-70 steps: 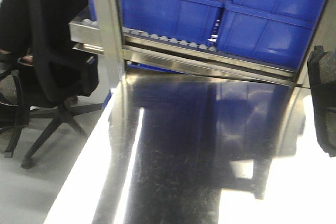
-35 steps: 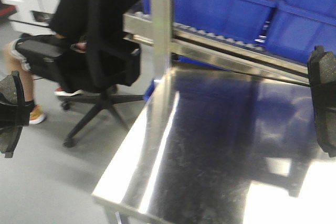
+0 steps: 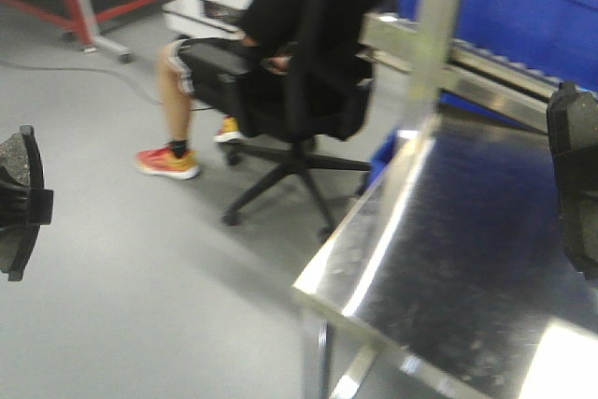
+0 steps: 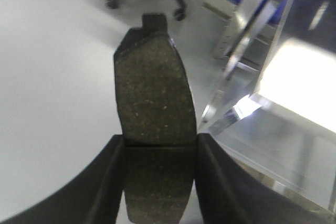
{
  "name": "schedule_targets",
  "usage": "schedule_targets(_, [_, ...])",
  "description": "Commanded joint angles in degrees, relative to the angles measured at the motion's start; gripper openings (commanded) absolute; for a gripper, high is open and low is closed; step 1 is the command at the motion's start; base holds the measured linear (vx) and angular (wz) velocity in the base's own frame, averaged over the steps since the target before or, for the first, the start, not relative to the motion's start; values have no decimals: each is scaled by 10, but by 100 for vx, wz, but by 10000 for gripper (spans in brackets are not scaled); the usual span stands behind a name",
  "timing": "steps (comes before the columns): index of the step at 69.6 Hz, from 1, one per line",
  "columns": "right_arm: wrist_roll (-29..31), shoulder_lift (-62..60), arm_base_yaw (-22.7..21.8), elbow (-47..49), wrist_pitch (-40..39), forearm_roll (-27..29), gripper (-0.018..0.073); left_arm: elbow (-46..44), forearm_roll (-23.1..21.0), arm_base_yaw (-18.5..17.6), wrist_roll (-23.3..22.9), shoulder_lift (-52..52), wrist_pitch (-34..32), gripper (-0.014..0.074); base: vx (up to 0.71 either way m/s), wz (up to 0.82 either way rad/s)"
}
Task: Move and align brake pads A on conveyor
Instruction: 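Turn the base away from the table holding both pads, then drive along the yellow floor line toward the conveyor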
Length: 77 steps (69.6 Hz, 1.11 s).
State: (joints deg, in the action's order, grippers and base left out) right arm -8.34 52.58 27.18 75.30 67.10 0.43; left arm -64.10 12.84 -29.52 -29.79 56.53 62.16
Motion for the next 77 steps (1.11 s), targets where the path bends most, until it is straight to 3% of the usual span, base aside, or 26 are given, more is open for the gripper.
schedule_targets(1, [5,-5,0,15,-42,-4,-3,-14,11,-2,-5,-8,-38,-6,-16,61])
schedule_targets(77, [5,-7,0,15,-42,-4,-3,-14,11,-2,-5,-8,-38,-6,-12,46])
